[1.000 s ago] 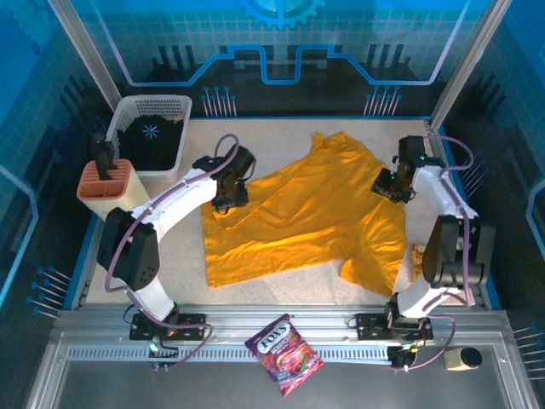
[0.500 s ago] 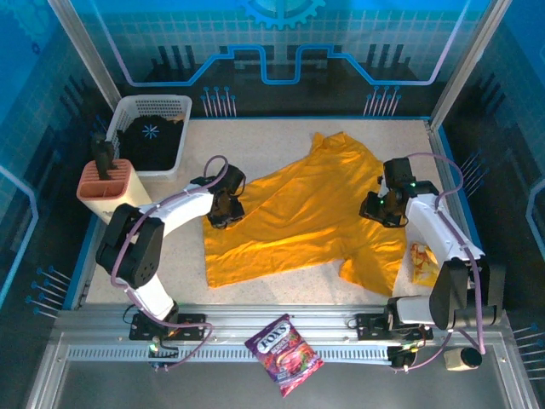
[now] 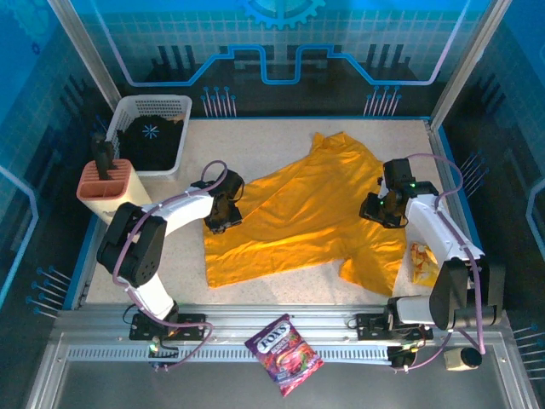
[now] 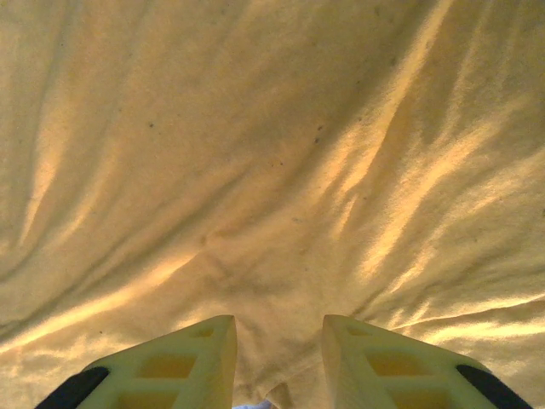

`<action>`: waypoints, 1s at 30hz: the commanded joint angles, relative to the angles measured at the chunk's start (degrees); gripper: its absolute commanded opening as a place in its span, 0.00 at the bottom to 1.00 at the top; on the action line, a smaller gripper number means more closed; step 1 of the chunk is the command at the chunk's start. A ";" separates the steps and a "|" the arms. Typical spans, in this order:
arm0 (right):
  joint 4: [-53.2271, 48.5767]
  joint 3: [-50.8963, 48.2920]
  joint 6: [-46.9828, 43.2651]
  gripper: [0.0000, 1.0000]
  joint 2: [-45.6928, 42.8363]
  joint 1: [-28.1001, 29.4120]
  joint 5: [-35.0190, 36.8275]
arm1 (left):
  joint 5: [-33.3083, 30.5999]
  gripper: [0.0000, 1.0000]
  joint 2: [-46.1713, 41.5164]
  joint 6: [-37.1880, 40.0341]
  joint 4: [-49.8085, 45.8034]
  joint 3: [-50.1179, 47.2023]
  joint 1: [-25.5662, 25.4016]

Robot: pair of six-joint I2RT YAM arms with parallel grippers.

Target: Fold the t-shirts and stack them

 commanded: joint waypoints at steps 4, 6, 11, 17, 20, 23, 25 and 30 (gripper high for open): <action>-0.70 -0.64 -0.48 0.34 -0.09 0.61 0.20 | -0.43 0.40 2.35 -1.11 0.11 -0.34 0.57; -0.80 -0.49 -0.59 0.34 -0.09 0.60 0.39 | -0.56 0.37 2.89 -1.10 0.21 -0.30 0.57; -0.89 -0.29 -0.59 0.34 -0.09 0.60 0.58 | -0.87 0.28 2.92 -1.17 0.41 0.18 0.57; -1.24 0.10 -0.68 0.34 0.00 0.60 0.85 | -1.59 0.12 1.63 -0.50 -1.05 2.52 0.57; -1.32 0.15 -0.77 0.34 -0.09 0.62 0.87 | -1.85 0.10 0.74 0.09 -2.24 3.95 0.57; -1.26 -0.12 -0.80 0.34 -0.08 0.64 0.87 | -2.23 0.10 -0.52 0.56 -3.21 4.97 0.57; -1.16 -0.35 -0.85 0.34 -0.09 0.60 0.82 | -2.65 0.11 -1.26 0.91 -3.84 5.52 0.57; -0.71 -0.90 -0.70 0.34 -0.08 0.60 0.61 | -4.17 0.09 -2.04 1.94 -5.14 6.86 0.61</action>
